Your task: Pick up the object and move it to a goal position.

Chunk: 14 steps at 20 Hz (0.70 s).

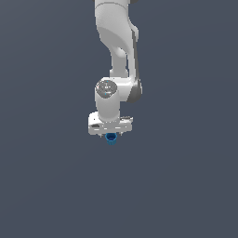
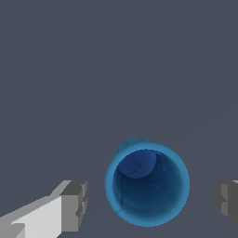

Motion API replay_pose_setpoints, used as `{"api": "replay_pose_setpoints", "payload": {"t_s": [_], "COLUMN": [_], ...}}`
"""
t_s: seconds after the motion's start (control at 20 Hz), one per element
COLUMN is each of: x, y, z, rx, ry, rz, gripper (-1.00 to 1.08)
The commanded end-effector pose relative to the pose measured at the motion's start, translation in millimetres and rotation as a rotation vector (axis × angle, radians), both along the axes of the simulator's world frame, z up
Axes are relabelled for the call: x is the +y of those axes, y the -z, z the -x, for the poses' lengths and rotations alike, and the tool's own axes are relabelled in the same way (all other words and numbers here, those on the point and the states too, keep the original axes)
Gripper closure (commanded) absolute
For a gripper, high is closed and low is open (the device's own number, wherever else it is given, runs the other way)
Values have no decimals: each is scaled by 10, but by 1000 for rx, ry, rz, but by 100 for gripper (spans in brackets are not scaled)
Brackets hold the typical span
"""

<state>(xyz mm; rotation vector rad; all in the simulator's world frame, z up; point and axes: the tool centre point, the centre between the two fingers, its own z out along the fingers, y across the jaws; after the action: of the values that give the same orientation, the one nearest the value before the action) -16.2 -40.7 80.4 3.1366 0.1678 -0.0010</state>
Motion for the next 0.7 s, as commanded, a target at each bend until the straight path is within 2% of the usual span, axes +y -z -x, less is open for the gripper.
{"api": "replay_pose_setpoints", "payload": {"t_s": [0.0,0.5,0.55,0.65], "x": [-1,-1,-1,-1], "y": [111,401,401,401], "z": [8,2,2,2], "rx": [1,-1,-1,-1], "ry": [0,-2,-2,-2], "rz": [0,-1,-1,-1], "gripper": [-92,-92,108,108]}}
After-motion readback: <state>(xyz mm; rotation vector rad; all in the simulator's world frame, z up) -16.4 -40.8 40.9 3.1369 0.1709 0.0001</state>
